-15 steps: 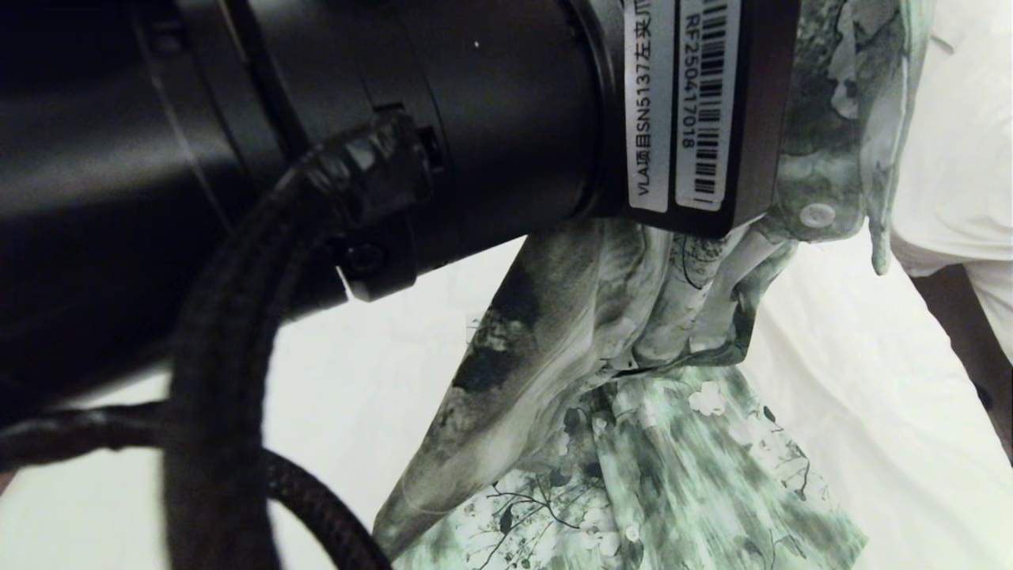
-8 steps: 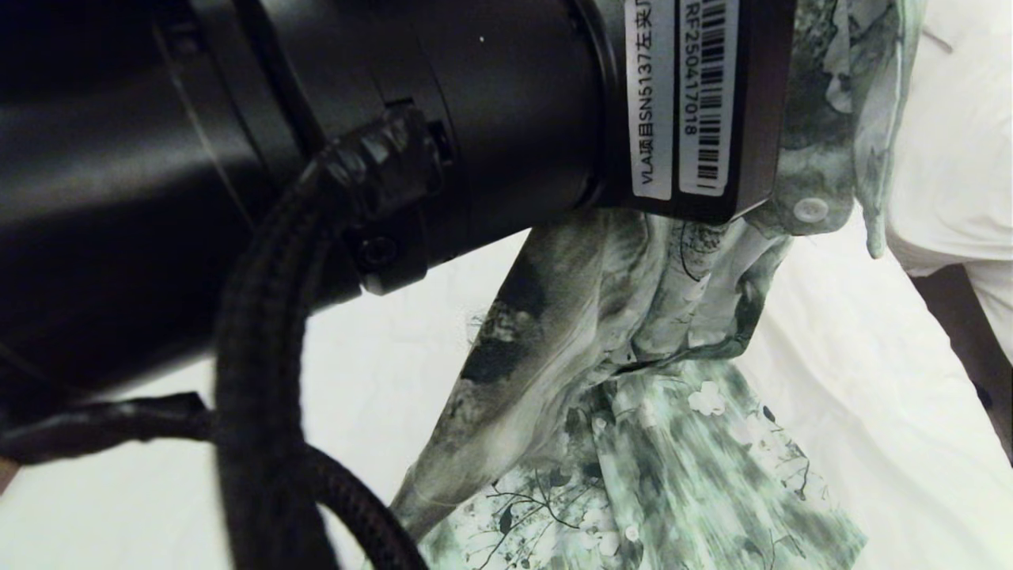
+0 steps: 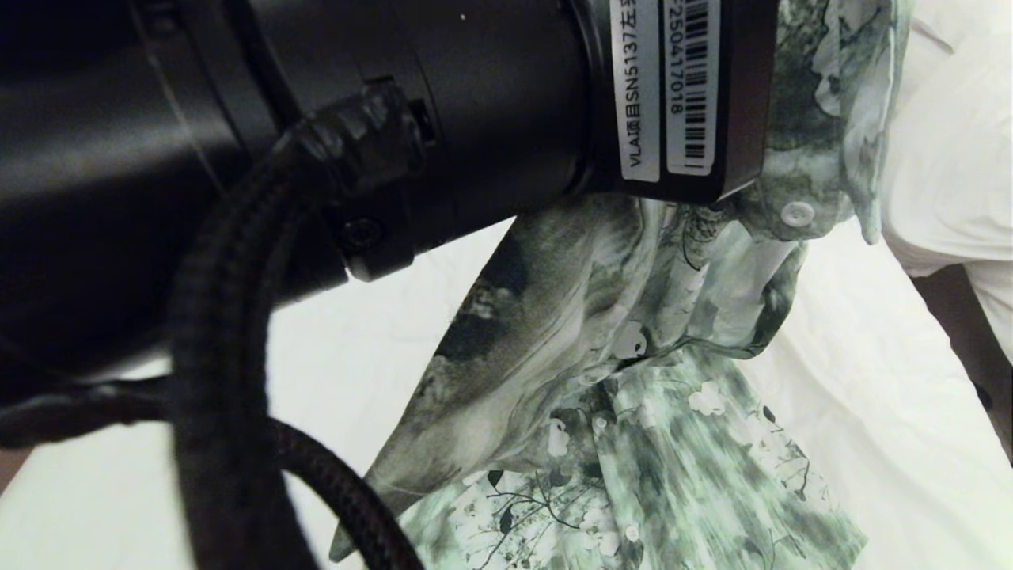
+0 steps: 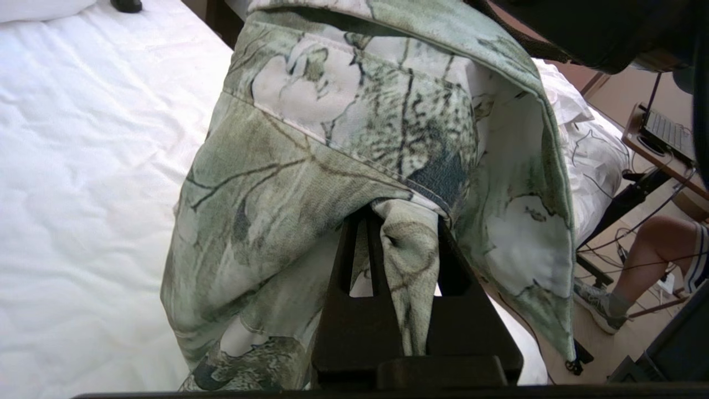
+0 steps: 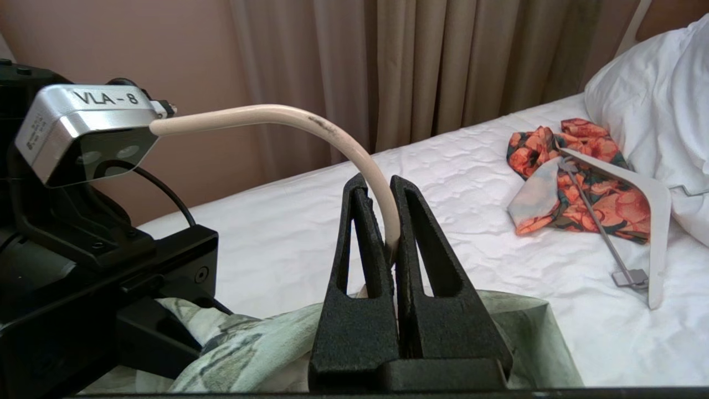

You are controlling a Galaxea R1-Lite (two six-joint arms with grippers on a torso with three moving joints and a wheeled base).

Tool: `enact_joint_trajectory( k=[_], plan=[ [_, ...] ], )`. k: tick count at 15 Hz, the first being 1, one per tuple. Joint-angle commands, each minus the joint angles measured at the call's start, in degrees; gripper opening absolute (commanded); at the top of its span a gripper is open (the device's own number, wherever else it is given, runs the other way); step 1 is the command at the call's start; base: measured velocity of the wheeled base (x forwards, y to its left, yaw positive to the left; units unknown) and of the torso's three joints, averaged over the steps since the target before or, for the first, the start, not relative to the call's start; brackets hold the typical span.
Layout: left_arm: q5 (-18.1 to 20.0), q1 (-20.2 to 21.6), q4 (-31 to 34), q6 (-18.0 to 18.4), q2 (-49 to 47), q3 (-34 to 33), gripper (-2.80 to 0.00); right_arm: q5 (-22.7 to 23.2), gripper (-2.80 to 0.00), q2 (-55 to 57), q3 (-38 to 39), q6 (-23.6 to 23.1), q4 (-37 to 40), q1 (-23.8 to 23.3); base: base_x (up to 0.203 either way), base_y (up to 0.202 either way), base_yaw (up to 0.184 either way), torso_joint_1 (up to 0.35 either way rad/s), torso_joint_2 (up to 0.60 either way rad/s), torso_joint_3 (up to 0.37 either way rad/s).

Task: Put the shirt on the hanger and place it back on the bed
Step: Take the clothes hanger out of the clothes

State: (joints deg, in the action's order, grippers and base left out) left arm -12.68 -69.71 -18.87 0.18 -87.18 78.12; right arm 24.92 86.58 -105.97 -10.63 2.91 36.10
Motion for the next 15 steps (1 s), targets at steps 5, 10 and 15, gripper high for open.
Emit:
enact_joint_trajectory(
  k=[5,10,15],
  plan=[
    [0.02,0.01,-0.11,-0.27,0.78,-0.16,-2.8,0.13,-2.8,0.08,-0.4,-0.09,0.05,-0.05,0.0,0.0,0.0,0.0,0.0,0.0],
    [0.16,0.01,-0.11,-0.27,1.22,-0.47,0.0,-0.97,-2.8,0.42,-1.57,-0.09,0.04,-0.06,0.0,0.0,0.0,0.0,0.0,0.0],
    [0.25,-0.02,-0.11,-0.08,2.99,-2.81,0.0,-2.3,-2.8,1.54,-4.74,-0.09,1.62,-0.06,0.0,0.0,0.0,0.0,0.0,0.0]
  ],
)
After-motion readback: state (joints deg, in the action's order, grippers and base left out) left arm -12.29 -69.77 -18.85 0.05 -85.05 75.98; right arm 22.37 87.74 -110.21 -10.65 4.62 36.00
